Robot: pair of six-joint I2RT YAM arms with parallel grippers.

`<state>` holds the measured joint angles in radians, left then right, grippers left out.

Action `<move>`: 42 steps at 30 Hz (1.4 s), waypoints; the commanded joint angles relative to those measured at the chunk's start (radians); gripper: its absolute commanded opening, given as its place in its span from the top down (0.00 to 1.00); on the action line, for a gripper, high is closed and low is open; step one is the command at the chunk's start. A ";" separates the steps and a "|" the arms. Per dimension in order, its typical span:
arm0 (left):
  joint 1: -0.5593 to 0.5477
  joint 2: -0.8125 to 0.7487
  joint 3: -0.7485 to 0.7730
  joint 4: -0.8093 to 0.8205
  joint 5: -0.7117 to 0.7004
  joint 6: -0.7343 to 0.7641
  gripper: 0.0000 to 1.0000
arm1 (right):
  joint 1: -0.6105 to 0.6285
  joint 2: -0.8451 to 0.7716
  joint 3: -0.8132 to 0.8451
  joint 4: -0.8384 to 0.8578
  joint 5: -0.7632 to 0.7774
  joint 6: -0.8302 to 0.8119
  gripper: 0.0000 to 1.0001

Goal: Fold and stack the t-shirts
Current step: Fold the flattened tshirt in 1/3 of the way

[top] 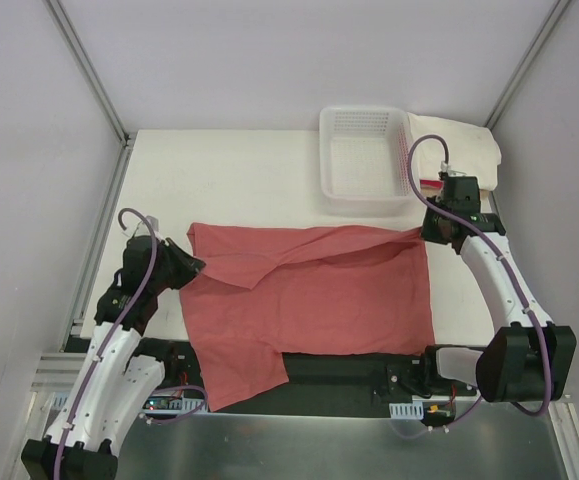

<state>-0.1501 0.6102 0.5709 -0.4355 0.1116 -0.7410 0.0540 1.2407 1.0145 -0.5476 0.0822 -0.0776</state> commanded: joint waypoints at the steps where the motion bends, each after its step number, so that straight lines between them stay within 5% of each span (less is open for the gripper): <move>1: -0.002 -0.049 -0.034 -0.112 0.031 -0.040 1.00 | -0.006 -0.009 -0.028 -0.041 0.039 0.030 0.96; 7: -0.003 -0.104 -0.120 -0.207 0.111 -0.073 0.90 | -0.006 -0.010 -0.094 -0.133 0.178 0.119 0.86; 8: -0.002 -0.116 -0.129 -0.224 0.112 -0.086 0.73 | -0.006 -0.010 -0.100 -0.156 0.195 0.146 0.81; 9: -0.003 -0.130 -0.132 -0.239 0.115 -0.090 0.63 | -0.006 -0.014 -0.108 -0.184 0.208 0.157 0.58; 11: -0.002 -0.168 -0.128 -0.255 0.132 -0.098 0.47 | -0.005 -0.026 -0.129 -0.202 0.206 0.168 0.38; 12: -0.002 -0.176 -0.118 -0.256 0.134 -0.101 0.13 | -0.005 -0.046 -0.137 -0.204 0.196 0.167 0.27; 13: -0.002 -0.185 -0.108 -0.256 0.129 -0.104 0.01 | -0.005 -0.056 -0.142 -0.204 0.168 0.165 0.20; 16: -0.002 -0.156 -0.037 -0.253 0.079 -0.086 0.01 | -0.005 -0.104 -0.139 -0.190 0.056 0.127 0.00; 20: -0.002 -0.051 0.038 -0.191 0.057 -0.060 0.01 | -0.005 -0.142 -0.136 -0.111 -0.128 0.085 0.03; 25: -0.006 0.219 0.029 0.111 0.214 -0.058 0.01 | 0.006 -0.058 -0.116 0.058 -0.311 0.084 0.03; 32: -0.052 0.598 0.171 0.245 0.201 -0.015 0.01 | 0.017 0.189 -0.077 0.120 -0.256 0.169 0.03; 42: -0.052 0.956 0.265 0.274 0.155 0.015 0.01 | -0.093 0.172 -0.068 0.083 -0.167 0.171 0.03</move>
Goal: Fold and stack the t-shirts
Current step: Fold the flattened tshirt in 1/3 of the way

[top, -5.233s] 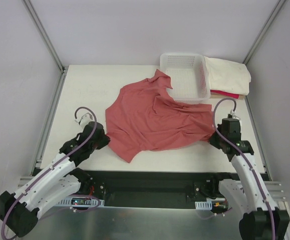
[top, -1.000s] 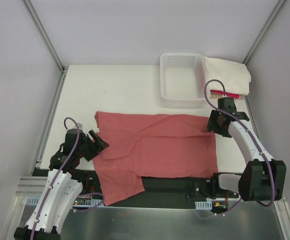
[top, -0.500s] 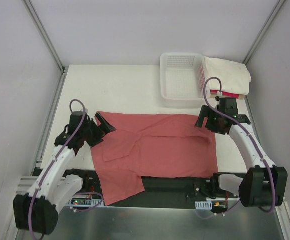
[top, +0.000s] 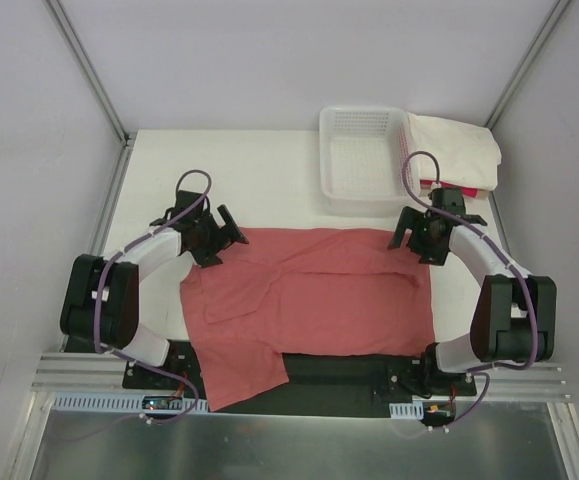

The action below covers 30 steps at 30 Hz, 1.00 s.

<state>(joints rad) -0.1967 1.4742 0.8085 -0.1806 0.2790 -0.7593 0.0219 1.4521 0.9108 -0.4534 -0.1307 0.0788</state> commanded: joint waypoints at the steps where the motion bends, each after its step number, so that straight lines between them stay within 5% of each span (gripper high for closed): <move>1: -0.004 0.107 0.027 0.021 -0.011 0.035 0.01 | -0.072 -0.039 0.034 -0.013 0.052 0.003 0.03; 4: -0.003 0.147 0.026 0.023 -0.018 0.043 0.01 | -0.092 -0.013 0.054 -0.014 0.065 -0.034 0.01; 11: 0.016 0.152 0.009 0.023 -0.047 0.058 0.01 | -0.102 0.141 0.163 -0.056 0.170 -0.071 0.27; 18: 0.028 0.135 0.008 0.023 -0.064 0.077 0.01 | -0.105 0.218 0.181 -0.079 0.209 -0.106 0.30; 22: 0.033 0.133 0.004 0.020 -0.060 0.080 0.01 | -0.105 0.261 0.186 -0.057 0.151 -0.105 0.53; 26: 0.036 0.127 -0.002 0.020 -0.066 0.081 0.01 | -0.105 0.281 0.201 -0.056 0.147 -0.103 0.60; 30: 0.042 0.120 -0.005 0.015 -0.070 0.087 0.01 | -0.105 0.278 0.220 -0.059 0.173 -0.100 0.81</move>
<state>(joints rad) -0.1764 1.5879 0.8402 -0.1375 0.2840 -0.7315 -0.0780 1.7363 1.0729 -0.5049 0.0296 -0.0219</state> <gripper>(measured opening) 0.992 0.271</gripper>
